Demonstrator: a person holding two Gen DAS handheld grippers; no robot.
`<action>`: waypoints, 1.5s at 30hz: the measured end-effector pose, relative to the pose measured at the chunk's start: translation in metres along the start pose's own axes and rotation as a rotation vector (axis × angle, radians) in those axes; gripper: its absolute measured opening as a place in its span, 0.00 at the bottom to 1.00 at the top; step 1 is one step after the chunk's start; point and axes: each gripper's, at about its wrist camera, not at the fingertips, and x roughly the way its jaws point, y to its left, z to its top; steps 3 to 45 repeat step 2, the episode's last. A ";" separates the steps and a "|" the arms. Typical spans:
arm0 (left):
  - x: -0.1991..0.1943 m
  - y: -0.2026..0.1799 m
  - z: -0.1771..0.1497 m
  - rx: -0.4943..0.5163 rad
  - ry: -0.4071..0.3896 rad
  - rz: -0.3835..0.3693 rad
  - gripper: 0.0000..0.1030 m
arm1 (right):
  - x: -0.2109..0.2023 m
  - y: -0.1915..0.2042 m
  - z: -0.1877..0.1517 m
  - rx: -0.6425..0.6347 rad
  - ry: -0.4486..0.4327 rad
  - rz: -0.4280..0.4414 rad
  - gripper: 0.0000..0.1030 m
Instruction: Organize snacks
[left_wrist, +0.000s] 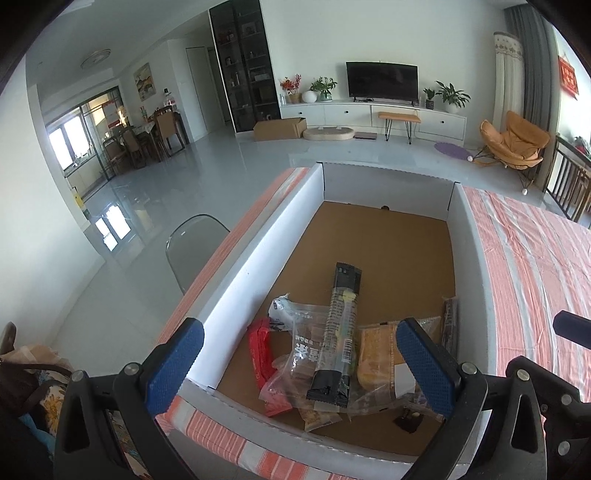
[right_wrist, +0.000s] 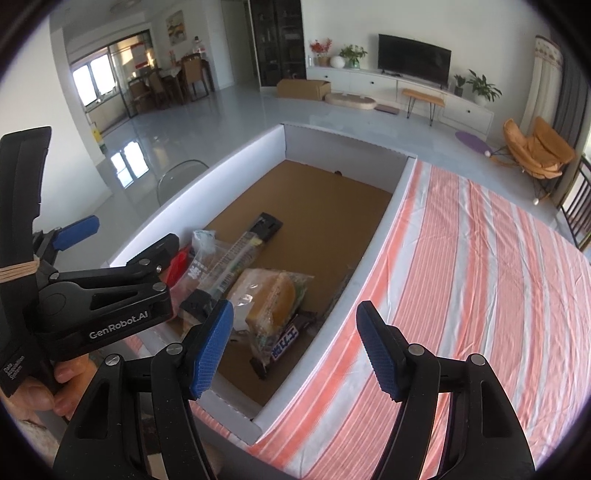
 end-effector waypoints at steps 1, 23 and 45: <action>0.000 0.000 0.000 0.001 -0.005 0.003 1.00 | 0.000 0.000 0.000 0.001 0.001 0.001 0.70; 0.000 0.000 -0.001 0.003 -0.007 0.008 1.00 | 0.000 0.000 0.000 0.000 0.001 0.001 0.70; 0.000 0.000 -0.001 0.003 -0.007 0.008 1.00 | 0.000 0.000 0.000 0.000 0.001 0.001 0.70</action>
